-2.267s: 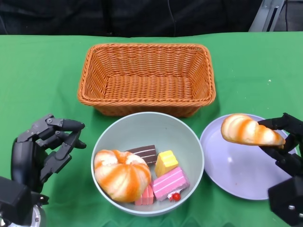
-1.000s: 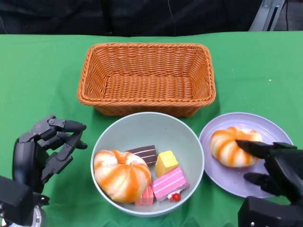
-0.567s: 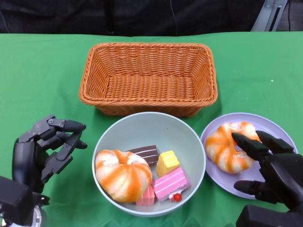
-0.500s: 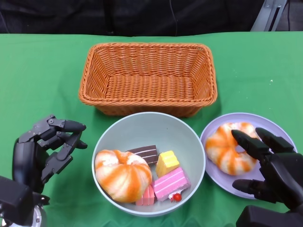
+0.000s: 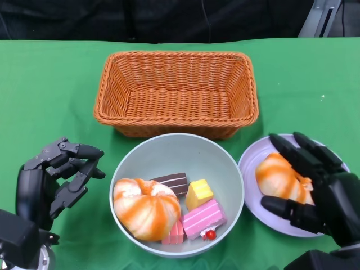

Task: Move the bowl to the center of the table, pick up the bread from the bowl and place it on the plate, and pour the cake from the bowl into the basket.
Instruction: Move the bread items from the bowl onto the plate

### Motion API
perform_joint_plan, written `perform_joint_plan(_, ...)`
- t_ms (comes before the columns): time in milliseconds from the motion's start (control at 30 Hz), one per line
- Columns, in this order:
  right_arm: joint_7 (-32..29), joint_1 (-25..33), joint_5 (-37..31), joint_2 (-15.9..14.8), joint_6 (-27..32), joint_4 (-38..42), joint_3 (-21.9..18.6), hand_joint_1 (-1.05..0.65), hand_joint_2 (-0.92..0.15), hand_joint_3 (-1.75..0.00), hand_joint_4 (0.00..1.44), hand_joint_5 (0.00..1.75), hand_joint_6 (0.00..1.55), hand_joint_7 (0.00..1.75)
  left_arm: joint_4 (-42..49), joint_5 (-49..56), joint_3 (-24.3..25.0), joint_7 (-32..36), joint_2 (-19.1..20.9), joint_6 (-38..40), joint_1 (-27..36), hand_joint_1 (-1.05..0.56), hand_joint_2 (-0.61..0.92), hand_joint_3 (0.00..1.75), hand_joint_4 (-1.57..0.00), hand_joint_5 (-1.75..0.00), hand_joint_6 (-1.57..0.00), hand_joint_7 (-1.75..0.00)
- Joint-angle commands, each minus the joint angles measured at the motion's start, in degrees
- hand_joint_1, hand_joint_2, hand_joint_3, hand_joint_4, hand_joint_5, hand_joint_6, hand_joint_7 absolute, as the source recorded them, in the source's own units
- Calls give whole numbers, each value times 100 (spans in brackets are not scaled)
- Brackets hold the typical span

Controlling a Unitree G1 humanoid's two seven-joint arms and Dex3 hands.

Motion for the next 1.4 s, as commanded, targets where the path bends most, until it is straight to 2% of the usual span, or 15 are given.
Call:
perform_joint_plan(33, 753, 137, 356, 122, 143, -838, 107, -78, -92, -17, 51, 21, 49, 6, 30, 13, 27, 65, 94, -7, 11, -13, 92, 37, -82, -132, -92, -97)
perform_joint_plan(200, 1823, -8, 838, 345, 501, -1334, 259, -71, -92, -5, 65, 25, 59, 6, -28, -33, 19, 7, 63, 2, 36, -12, 92, 37, -81, -132, -91, -98)
perform_joint_plan(400, 2389, -381, 817, 524, 469, -1219, 459, -65, -91, -1, 75, 26, 66, 5, -170, -114, 9, -41, 7, 60, 73, -13, 91, 36, -82, -132, -91, -98)
perform_joint_plan(600, 2657, -682, 354, 635, 578, -1121, 770, -69, -92, -1, 76, 22, 67, 2, -368, 26, -56, 79, -19, 70, 133, -14, 92, 35, -82, -132, -91, -98)
perform_joint_plan(1067, 3042, -1040, -345, 802, 1051, -858, 1330, -75, -92, -3, 61, 10, 58, 0, -660, 57, -147, 96, -13, 199, 257, -15, 92, 36, -81, -132, -93, -93)
perform_joint_plan(1167, 3174, -1147, -437, 826, 1181, -721, 1462, -75, -92, -3, 57, 7, 56, 0, -612, 173, -152, 197, -4, 88, 248, -19, 92, 32, -75, -143, -87, -102)
perform_joint_plan(1300, 3102, -1269, -716, 888, 1303, -538, 1633, -76, -92, -4, 55, 6, 56, 0, -652, 193, -165, 266, -45, 111, 283, -22, 92, 28, -74, -146, -80, -116)
perform_joint_plan(1400, 2955, -1377, -932, 970, 1350, -356, 1731, -75, -92, -3, 54, 4, 55, 0, -663, 97, -144, 238, -100, 135, 303, -25, 92, 27, -73, -146, -78, -119)
